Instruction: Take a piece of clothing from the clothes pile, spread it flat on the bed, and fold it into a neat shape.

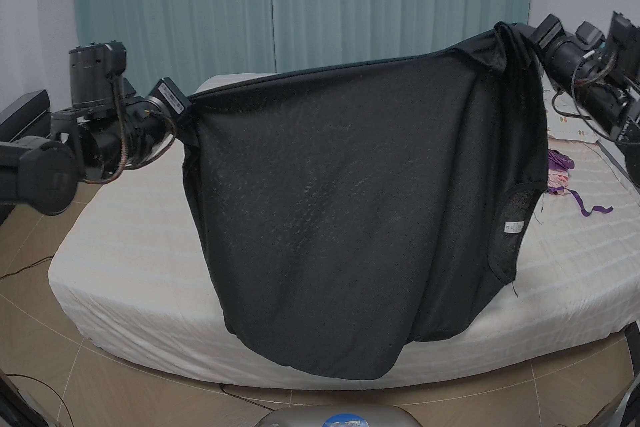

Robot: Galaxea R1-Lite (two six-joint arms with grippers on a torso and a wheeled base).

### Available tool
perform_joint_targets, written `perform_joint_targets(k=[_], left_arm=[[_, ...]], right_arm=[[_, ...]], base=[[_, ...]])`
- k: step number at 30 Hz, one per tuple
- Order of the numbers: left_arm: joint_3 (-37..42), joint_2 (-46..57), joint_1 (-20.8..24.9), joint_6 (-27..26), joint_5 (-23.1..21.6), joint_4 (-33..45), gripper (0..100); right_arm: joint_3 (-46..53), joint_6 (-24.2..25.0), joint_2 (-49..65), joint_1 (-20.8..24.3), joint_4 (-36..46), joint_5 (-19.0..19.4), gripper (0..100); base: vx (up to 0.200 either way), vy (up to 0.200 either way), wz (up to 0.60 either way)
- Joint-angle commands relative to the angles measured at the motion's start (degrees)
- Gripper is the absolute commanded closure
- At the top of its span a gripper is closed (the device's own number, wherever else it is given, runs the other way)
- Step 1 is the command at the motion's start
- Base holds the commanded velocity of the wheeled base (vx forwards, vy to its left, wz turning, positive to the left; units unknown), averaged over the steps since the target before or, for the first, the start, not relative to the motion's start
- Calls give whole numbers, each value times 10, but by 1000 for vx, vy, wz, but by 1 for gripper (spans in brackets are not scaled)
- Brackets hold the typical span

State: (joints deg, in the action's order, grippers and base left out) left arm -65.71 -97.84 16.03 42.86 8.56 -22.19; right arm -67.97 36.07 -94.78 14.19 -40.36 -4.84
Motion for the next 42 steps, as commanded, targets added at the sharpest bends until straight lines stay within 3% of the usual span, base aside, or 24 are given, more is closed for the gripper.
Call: perform_joint_targets(k=[1, 12, 21, 24, 28, 31, 32, 33, 42], left_arm=[[-55, -105, -9, 3, -2, -2, 100], [-131, -273, -22, -1, 1, -25, 100], [-171, -381, -21, 4, 5, -48, 100], [-176, -408, -19, 6, 5, -59, 100], [-203, -457, -16, 7, 26, -88, 100], [-227, -480, -16, 16, 34, -86, 100], [-230, -484, -16, 20, 35, -86, 0], [-232, -489, -16, 30, 34, -85, 0], [-223, -496, -13, 35, 52, -80, 0]], right_arm=[[-52, 0, -118, -3, -2, -6, 100], [-81, -30, -273, -8, -52, -6, 100], [-82, -32, -399, -1, -106, -9, 100], [-101, -30, -434, -1, -113, -22, 100], [-158, -32, -510, -4, -124, -79, 100], [-155, -32, -540, -2, -125, -82, 100], [-155, -32, -545, -3, -125, -82, 100], [-157, -32, -557, -3, -125, -81, 0], [-151, -19, -538, -29, -125, -86, 0]], base=[[200, 0, 0], [200, 0, 0], [0, 0, 0], [0, 0, 0], [0, 0, 0], [0, 0, 0], [0, 0, 0], [0, 0, 0], [0, 0, 0]])
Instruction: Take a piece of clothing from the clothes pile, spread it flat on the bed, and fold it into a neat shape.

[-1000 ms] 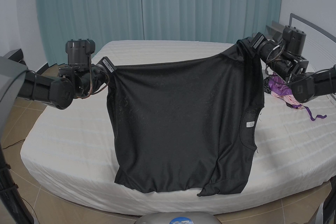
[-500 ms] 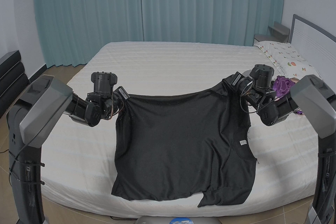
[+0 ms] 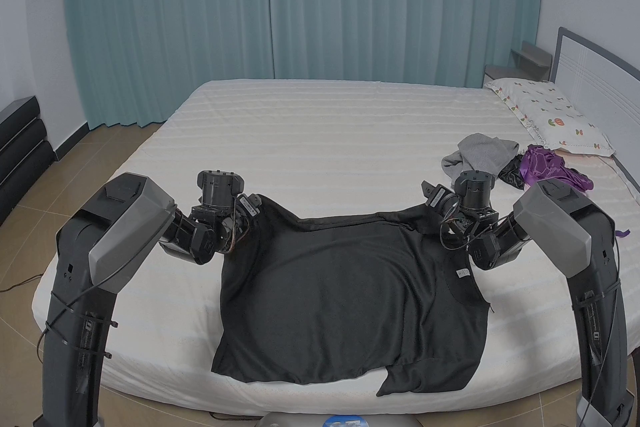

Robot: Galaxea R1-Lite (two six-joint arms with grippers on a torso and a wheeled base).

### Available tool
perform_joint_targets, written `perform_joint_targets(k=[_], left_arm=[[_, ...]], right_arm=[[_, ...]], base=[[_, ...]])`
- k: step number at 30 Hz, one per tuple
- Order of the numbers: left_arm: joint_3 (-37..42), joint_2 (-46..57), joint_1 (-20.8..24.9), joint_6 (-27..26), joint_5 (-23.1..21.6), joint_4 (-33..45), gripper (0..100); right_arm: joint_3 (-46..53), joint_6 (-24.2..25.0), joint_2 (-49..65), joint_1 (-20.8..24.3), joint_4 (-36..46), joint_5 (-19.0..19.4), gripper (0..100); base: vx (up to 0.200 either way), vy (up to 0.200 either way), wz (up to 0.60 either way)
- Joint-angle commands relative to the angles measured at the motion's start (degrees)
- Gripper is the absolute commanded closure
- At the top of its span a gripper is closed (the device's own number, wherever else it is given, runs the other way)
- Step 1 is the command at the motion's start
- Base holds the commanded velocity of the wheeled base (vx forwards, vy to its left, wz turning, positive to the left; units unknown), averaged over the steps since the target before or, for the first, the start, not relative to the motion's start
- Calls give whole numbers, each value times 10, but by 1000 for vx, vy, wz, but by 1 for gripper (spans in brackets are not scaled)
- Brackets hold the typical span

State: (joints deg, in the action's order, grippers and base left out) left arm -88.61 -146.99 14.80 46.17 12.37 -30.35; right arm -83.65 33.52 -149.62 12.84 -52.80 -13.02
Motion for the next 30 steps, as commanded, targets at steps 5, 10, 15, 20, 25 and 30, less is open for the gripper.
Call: perform_joint_targets(k=[5, 10, 15, 20, 25, 30], left_arm=[[1, 29, -7, 29, 36, -5, 0], [5, 66, -21, 56, 26, 5, 0], [11, 69, -22, 45, -24, 114, 0], [13, 62, -25, 44, -71, 187, 0], [27, 69, -27, 14, -129, 247, 0], [27, 77, -39, 11, -135, 258, 0]], right_arm=[[31, 48, 51, -26, 17, 4, 0], [66, 68, 78, -32, 28, 37, 0], [99, 73, 78, -31, 49, 71, 0], [118, 87, 80, -29, 52, 77, 0], [126, 88, 80, -27, 73, 84, 0], [126, 88, 76, -25, 75, 92, 0]], base=[[0, 0, 0], [0, 0, 0], [0, 0, 0], [0, 0, 0], [0, 0, 0], [0, 0, 0]])
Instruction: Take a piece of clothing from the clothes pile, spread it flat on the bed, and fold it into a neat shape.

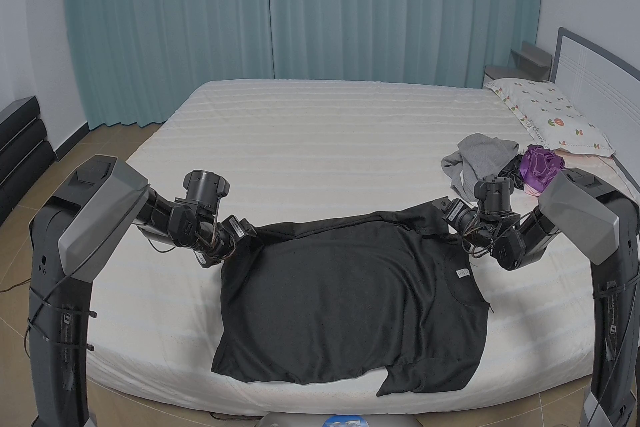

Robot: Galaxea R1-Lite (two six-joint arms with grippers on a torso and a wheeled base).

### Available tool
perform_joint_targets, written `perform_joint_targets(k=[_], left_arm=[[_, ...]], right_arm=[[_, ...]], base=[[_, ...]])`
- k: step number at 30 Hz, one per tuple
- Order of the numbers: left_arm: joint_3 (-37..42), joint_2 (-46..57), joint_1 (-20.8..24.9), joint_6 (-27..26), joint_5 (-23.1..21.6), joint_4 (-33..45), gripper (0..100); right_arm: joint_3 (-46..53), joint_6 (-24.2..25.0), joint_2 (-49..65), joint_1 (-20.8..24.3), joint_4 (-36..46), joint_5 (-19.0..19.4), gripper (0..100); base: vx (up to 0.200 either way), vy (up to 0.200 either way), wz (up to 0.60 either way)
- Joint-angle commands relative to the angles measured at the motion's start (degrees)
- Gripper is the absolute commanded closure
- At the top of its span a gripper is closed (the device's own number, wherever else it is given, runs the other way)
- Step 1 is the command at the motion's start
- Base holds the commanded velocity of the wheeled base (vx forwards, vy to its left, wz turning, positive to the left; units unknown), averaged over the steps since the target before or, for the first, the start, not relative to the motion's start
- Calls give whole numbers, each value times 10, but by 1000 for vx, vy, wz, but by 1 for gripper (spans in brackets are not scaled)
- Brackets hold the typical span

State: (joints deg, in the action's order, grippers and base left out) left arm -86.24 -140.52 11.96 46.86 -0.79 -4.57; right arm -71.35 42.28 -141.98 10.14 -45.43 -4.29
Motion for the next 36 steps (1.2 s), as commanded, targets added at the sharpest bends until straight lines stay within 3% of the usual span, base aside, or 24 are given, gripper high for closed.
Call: perform_joint_targets(k=[1, 7, 13, 16, 20, 30, 36], left_arm=[[3, 20, -16, 11, -6, -1, 0], [32, 52, -28, 97, -11, -78, 0], [93, 61, -31, 123, -7, -170, 0], [95, 57, -36, 137, -16, -171, 0], [100, 58, -44, 140, -72, -153, 0], [153, 80, -54, 151, -68, -160, 0], [206, 78, -66, 169, -66, -222, 0]], right_arm=[[3, 1, 0, 2, 2, 8, 0], [-3, 1, -6, 6, 5, 9, 0], [-33, 1, -21, 8, 32, 9, 0], [-58, 1, -31, 8, 50, 9, 0], [-81, 1, -43, 12, 70, 8, 0], [-143, 0, -69, 14, 119, 1, 0], [-192, -4, -104, 20, 144, -1, 0]], base=[[0, 0, 0], [0, 0, 0], [0, 0, 0], [0, 0, 0], [0, 0, 0], [0, 0, 0], [0, 0, 0]])
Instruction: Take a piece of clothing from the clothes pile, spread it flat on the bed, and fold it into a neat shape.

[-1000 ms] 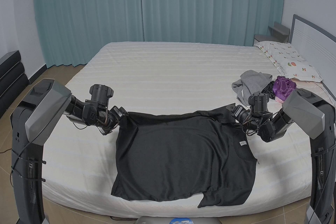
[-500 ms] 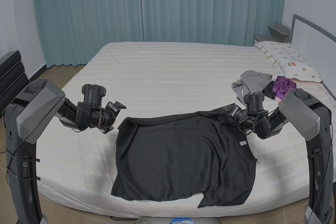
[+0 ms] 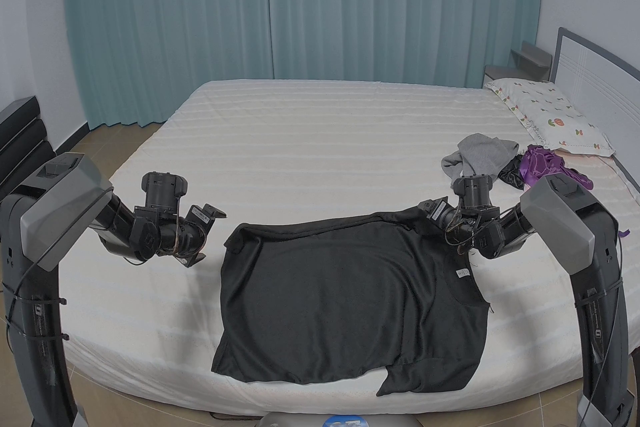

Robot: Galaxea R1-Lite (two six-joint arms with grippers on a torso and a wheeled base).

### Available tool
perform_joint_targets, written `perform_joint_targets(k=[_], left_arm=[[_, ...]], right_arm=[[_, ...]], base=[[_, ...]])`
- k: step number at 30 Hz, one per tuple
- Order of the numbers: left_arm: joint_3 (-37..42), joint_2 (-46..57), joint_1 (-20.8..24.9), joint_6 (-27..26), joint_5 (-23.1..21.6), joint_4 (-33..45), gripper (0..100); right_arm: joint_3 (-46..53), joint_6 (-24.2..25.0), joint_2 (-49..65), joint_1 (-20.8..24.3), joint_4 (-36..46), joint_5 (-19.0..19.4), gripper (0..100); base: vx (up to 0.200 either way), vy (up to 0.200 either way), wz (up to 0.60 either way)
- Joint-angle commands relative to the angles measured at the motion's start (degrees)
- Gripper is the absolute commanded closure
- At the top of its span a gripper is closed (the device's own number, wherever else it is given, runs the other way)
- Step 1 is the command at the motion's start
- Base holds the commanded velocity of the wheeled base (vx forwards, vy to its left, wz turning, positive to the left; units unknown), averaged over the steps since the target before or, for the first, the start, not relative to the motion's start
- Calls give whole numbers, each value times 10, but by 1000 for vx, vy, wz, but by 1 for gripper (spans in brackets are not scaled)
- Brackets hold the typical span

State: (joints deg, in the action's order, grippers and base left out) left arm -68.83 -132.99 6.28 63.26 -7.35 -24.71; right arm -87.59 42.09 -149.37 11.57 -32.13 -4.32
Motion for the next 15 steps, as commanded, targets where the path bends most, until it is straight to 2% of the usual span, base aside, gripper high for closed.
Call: perform_joint_targets(k=[1, 5, 6, 13, 15], left_arm=[[35, 4, -10, 5, 0, -25, 0], [48, 5, -13, 3, 1, -49, 0], [50, 5, -14, 3, 1, -51, 0], [55, 6, -17, 3, 0, -53, 0], [55, 3, -17, 2, 1, -53, 0]], right_arm=[[-34, -3, -34, 7, 17, -1, 0], [-94, -1, -61, 10, 52, -3, 0], [-108, -1, -69, 10, 52, -3, 100], [-191, 0, -98, 9, 49, -28, 100], [-241, 1, -112, 7, 41, -32, 100]], base=[[0, 0, 0], [0, 0, 0], [0, 0, 0], [0, 0, 0], [0, 0, 0]])
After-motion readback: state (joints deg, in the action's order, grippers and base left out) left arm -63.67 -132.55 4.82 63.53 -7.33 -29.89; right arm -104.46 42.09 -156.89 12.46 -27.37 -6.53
